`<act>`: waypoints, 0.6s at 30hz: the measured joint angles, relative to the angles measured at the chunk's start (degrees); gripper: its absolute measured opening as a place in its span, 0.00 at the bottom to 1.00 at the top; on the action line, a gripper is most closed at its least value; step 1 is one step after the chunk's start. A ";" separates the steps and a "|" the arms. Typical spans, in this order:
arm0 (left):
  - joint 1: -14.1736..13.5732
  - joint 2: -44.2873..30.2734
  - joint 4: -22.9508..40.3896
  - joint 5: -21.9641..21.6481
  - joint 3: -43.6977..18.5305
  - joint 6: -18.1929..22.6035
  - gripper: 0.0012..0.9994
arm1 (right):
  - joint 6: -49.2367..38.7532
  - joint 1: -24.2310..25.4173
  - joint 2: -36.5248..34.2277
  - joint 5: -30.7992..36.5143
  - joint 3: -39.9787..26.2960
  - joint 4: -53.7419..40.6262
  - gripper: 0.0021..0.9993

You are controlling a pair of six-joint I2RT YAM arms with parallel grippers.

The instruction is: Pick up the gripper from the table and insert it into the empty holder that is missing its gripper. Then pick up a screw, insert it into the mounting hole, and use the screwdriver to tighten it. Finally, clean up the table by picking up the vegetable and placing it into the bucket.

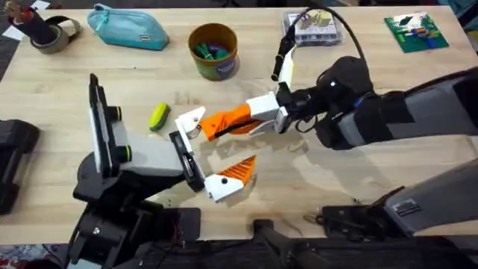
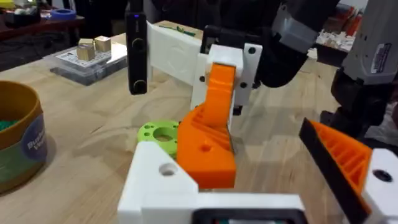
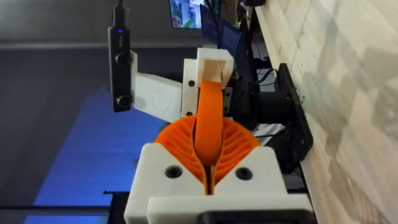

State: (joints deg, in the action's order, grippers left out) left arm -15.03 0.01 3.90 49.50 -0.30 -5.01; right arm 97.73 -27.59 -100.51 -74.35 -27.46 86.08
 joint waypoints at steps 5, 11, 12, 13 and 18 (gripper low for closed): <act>0.00 0.00 0.00 0.00 0.00 0.00 0.99 | -0.02 0.00 0.00 0.13 0.00 -0.28 0.02; 0.00 0.00 0.00 0.00 0.00 0.00 0.99 | -0.02 0.00 0.00 1.18 0.00 -0.39 0.02; 0.00 0.00 0.00 0.00 0.00 0.02 0.99 | 0.00 0.00 0.00 1.30 0.00 -0.39 0.02; 0.00 -0.02 0.00 0.00 0.00 0.02 0.99 | 0.00 0.00 0.00 1.43 0.00 -0.41 0.02; 0.00 0.00 0.02 0.00 0.00 0.00 0.99 | -0.26 -0.30 0.00 2.35 0.00 -1.35 0.02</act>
State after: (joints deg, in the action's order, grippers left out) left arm -15.03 0.01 3.92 49.49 -0.30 -5.02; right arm 97.48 -27.90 -100.51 -72.00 -27.46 84.73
